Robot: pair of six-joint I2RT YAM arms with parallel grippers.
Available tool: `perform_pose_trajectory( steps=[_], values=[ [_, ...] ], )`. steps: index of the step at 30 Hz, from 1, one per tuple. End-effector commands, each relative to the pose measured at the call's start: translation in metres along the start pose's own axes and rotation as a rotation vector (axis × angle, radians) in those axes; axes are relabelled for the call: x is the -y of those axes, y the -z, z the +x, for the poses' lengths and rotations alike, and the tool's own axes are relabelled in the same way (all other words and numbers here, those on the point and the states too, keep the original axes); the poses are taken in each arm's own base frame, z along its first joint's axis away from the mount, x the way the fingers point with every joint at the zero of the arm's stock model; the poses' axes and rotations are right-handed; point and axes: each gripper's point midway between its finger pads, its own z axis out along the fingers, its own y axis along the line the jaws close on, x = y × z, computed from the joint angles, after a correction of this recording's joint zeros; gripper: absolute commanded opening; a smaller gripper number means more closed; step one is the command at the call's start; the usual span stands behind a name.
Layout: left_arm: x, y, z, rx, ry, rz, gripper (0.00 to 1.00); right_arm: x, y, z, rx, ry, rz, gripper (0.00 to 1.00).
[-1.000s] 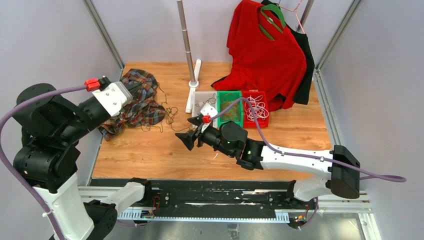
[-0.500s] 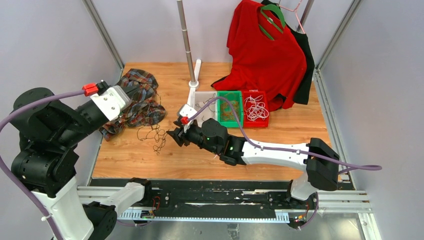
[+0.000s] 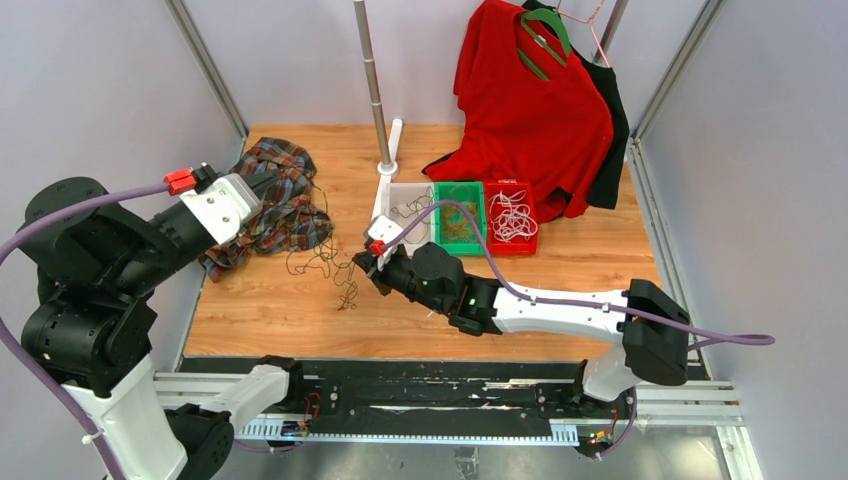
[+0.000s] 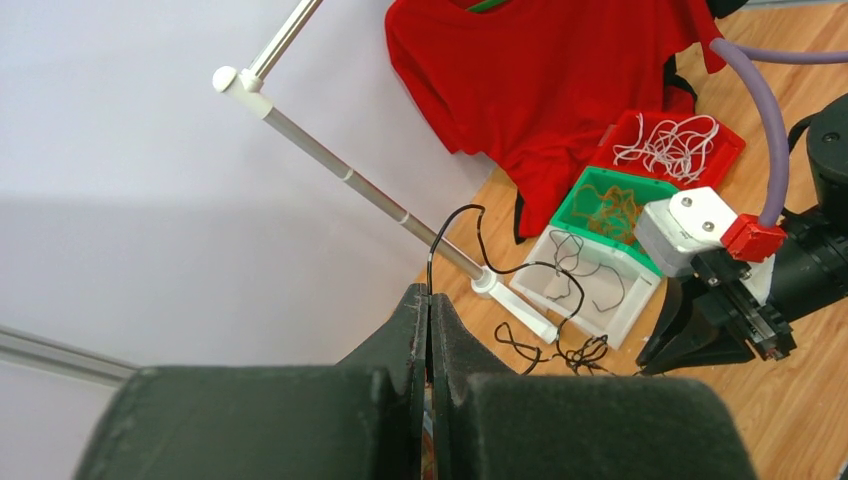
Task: Untangle the cables
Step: Untie the cable.
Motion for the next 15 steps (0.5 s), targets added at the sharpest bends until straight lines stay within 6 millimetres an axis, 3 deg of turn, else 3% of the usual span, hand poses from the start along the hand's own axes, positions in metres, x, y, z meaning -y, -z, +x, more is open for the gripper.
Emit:
perform_pose_trajectory(
  steps=[1, 3, 6, 10, 15],
  values=[
    [-0.002, 0.000, -0.005, 0.017, -0.016, -0.001, 0.00, 0.006, 0.014, -0.004, 0.009, 0.066, 0.017, 0.22],
    [-0.002, -0.001, -0.005, 0.016, -0.014, 0.000, 0.00, 0.009, 0.020, -0.006, 0.024, 0.094, 0.020, 0.37],
    [-0.002, 0.000, -0.006, 0.020, -0.010, 0.000, 0.01, 0.012, 0.025, -0.011, 0.039, 0.139, 0.017, 0.49],
    [-0.001, 0.001, -0.010, 0.033, -0.005, 0.002, 0.00, 0.011, 0.022, -0.027, 0.075, 0.196, 0.006, 0.54],
    [-0.002, 0.001, -0.015, 0.047, 0.006, 0.009, 0.00, -0.004, 0.012, -0.043, 0.123, 0.229, -0.071, 0.55]
  ],
)
